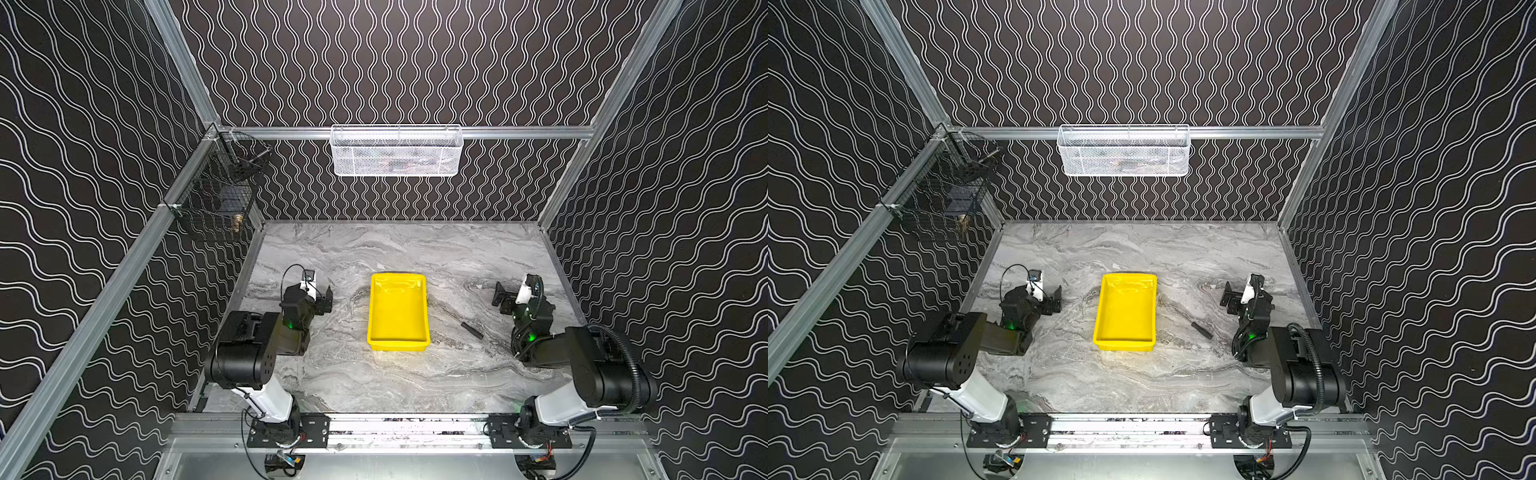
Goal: Put the screwdriver in the bin
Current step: Pick up the screwdriver from the middle-right of the table.
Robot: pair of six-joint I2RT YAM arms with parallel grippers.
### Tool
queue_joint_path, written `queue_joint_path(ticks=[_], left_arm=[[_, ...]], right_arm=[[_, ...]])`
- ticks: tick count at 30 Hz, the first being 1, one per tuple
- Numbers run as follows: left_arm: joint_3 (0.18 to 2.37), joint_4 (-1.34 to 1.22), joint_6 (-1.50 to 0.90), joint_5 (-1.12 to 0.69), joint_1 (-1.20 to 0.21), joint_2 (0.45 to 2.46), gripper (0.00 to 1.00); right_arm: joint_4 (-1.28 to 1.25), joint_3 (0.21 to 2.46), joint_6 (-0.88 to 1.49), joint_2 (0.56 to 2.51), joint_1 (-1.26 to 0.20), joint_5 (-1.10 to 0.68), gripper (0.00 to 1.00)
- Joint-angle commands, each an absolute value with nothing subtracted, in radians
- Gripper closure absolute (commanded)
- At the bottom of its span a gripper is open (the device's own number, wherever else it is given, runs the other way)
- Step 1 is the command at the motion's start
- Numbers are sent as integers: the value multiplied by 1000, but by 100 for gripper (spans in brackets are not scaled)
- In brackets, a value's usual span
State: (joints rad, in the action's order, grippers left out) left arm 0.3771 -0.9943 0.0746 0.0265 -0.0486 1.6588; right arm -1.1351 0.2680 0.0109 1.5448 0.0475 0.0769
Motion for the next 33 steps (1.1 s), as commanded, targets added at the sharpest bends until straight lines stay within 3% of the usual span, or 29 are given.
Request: queue_joint_path(ticks=[1, 30, 33], left_arm=[[376, -1014, 68, 32, -49, 1657, 1], [373, -1014, 63, 28, -49, 1654, 1], [383, -988, 46, 101, -51, 1638, 1]], right_arm=[[-1178, 267, 3, 1542, 47, 74, 1], [-1178, 267, 4, 1543, 48, 73, 1], [-1172, 270, 9, 1544, 48, 69, 1]])
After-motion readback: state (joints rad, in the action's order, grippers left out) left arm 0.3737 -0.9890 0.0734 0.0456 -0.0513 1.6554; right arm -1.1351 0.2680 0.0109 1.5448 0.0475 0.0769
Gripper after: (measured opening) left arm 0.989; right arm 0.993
